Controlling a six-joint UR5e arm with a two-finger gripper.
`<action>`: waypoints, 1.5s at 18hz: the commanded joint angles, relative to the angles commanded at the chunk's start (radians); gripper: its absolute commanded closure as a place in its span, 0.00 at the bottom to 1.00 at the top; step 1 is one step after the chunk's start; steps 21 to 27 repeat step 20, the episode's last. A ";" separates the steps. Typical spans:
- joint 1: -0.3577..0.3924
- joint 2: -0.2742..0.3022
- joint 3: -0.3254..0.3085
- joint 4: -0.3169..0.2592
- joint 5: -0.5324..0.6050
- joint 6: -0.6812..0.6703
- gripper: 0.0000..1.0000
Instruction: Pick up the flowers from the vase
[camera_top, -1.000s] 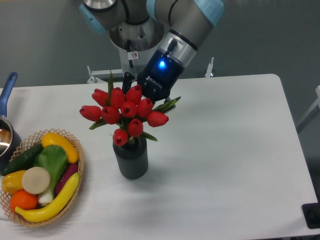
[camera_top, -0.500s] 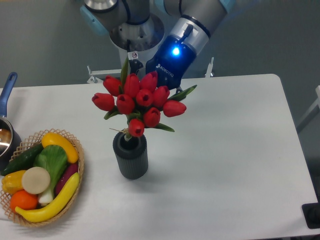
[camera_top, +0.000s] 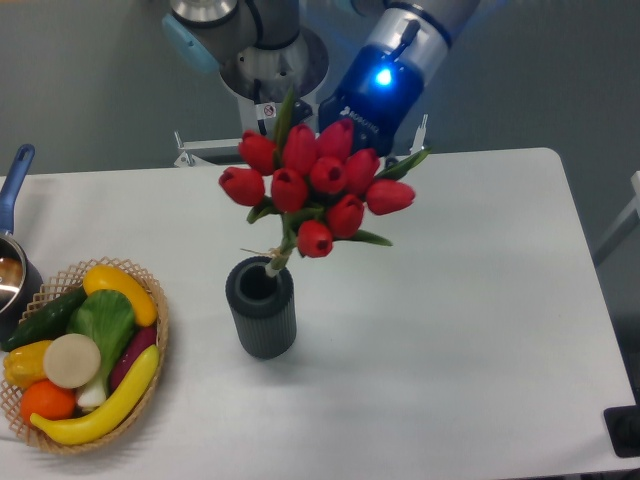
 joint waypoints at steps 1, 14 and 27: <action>-0.001 -0.009 0.012 -0.001 0.008 0.018 0.60; 0.015 -0.071 0.017 -0.001 0.239 0.273 0.60; 0.021 -0.074 0.012 -0.001 0.241 0.291 0.60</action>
